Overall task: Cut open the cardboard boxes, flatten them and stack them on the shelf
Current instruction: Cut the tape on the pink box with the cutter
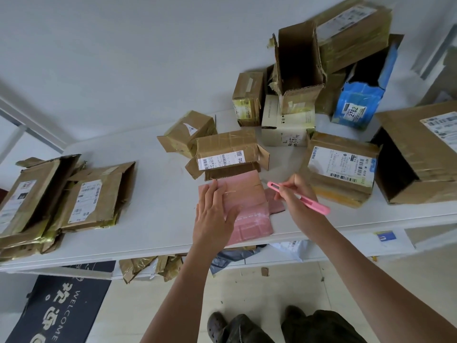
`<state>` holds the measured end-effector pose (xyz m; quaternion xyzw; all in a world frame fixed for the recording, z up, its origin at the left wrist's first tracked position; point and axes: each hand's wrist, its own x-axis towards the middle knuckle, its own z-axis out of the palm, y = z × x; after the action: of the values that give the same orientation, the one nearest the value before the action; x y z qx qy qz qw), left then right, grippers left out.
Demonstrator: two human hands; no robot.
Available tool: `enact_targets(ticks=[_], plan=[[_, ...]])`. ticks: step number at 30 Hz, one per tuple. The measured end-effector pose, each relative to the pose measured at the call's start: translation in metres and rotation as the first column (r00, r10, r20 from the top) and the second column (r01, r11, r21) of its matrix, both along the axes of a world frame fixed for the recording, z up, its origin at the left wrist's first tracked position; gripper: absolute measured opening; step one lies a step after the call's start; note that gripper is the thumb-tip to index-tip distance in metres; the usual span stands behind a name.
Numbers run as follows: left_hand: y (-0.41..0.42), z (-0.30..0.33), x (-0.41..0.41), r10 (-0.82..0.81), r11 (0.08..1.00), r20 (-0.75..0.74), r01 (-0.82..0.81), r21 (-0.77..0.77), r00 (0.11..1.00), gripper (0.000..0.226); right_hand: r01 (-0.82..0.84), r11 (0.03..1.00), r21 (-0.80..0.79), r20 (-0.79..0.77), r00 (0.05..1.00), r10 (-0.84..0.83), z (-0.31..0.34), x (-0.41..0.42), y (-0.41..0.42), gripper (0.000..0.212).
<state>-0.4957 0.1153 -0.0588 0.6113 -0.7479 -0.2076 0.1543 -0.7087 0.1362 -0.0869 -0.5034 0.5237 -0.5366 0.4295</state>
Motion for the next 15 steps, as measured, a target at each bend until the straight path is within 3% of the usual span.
enact_targets(ticks=[9,11,13,15], plan=[[-0.003,0.005,0.002,-0.009,1.000,0.019,0.009,0.015,1.000,0.064,-0.055,0.998,-0.012,-0.057,0.997,0.054,-0.003,-0.004,0.029,0.024],[-0.005,0.008,0.003,-0.004,1.000,0.043,0.003,0.008,0.999,0.063,-0.066,0.998,0.006,-0.053,0.996,0.066,0.001,-0.005,0.030,0.018],[-0.009,0.014,0.003,0.015,1.000,0.092,-0.015,-0.003,0.996,0.063,-0.028,0.999,0.040,0.025,0.999,0.027,0.007,-0.004,0.027,0.008],[-0.015,0.023,0.001,0.049,0.999,0.143,-0.051,0.009,0.988,0.064,0.050,0.997,0.061,0.136,0.989,-0.058,0.009,-0.001,0.025,0.013]])
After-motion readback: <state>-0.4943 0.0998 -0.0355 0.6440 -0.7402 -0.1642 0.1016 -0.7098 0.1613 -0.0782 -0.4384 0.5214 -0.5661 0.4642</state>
